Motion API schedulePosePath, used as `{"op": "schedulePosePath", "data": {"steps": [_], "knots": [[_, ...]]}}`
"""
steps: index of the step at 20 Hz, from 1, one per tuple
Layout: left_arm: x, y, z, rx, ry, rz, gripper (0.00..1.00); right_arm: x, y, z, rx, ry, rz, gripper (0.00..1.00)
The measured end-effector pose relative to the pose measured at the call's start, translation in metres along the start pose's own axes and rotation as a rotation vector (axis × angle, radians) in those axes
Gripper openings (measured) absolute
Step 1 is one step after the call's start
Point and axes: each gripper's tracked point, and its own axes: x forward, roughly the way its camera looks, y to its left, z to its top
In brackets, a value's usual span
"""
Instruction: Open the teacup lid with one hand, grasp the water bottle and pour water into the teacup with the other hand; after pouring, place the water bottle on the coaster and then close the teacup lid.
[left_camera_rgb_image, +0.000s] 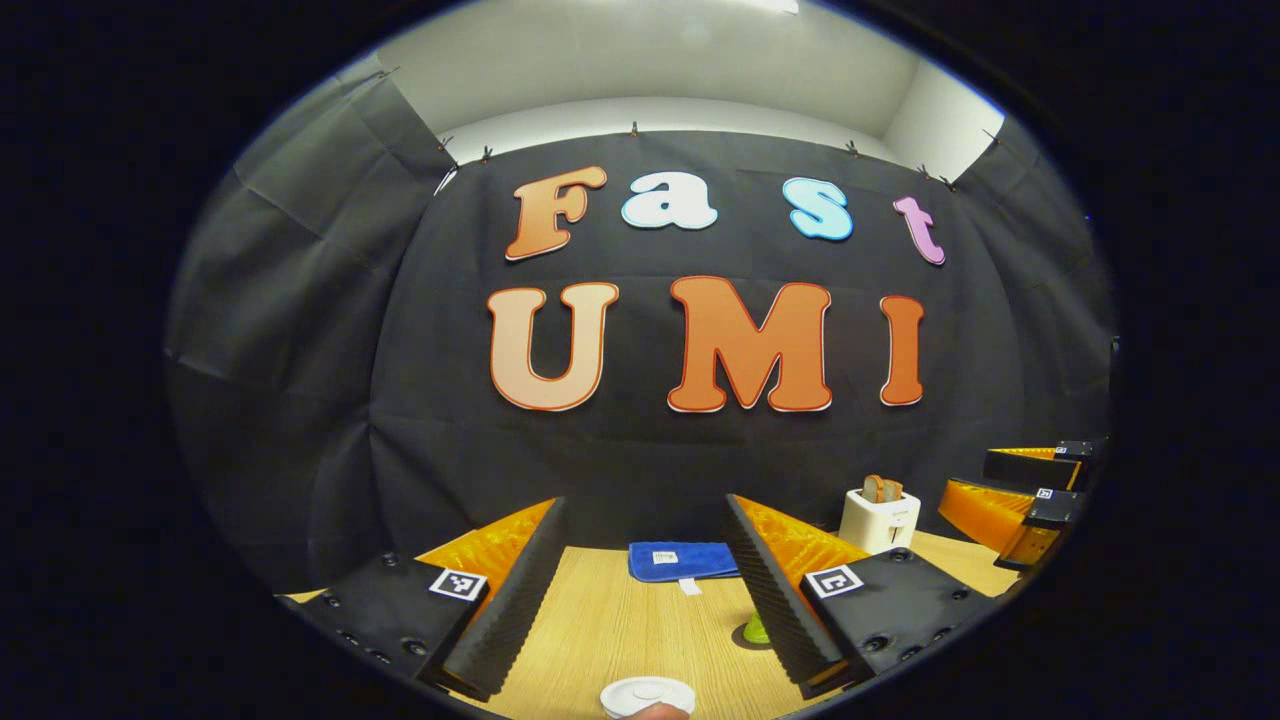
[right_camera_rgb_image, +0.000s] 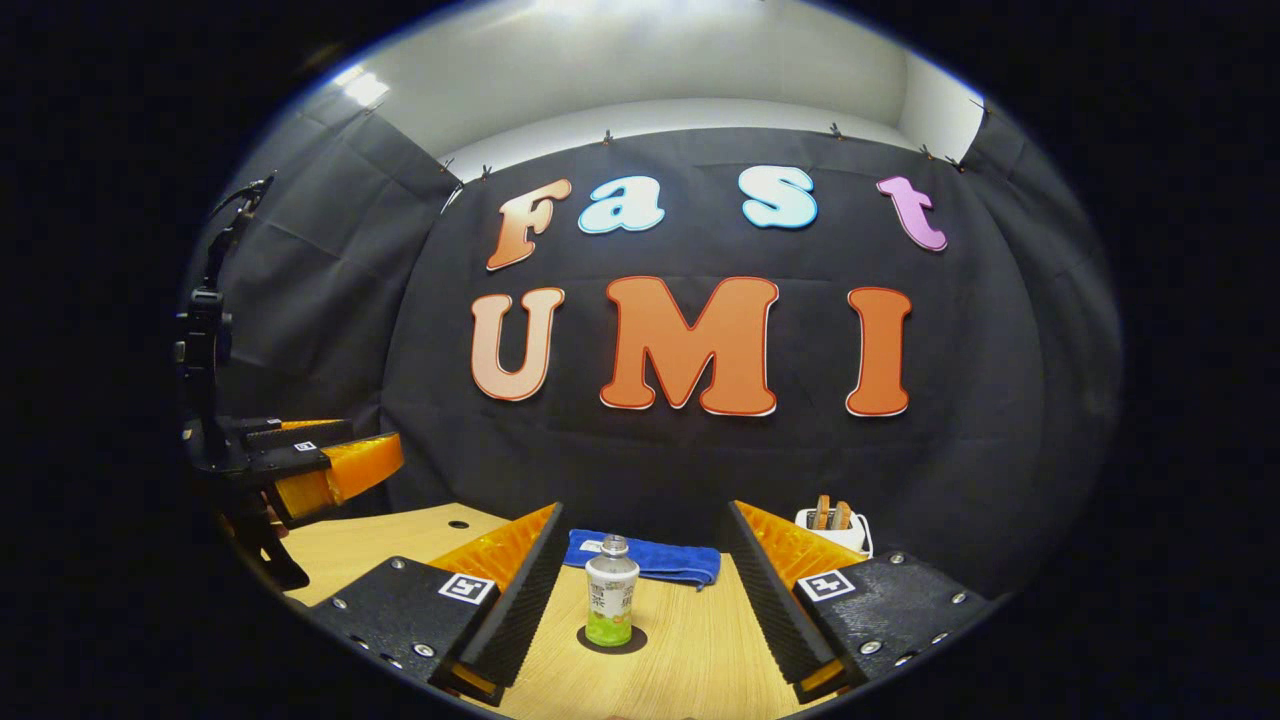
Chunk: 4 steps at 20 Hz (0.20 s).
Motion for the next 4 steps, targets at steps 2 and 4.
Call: {"op": "schedulePosePath", "data": {"steps": [2,4], "knots": [[0.0017,0.0028,-0.0039,-0.012,0.004,0.004,0.99,-0.0003,-0.0005,-0.008,-0.008,0.018,-0.005,0.94],[0.0022,0.006,-0.0062,-0.008,0.007,0.014,1.0,-0.0001,0.001,-0.0122,-0.009,0.03,-0.004,0.94]]}}
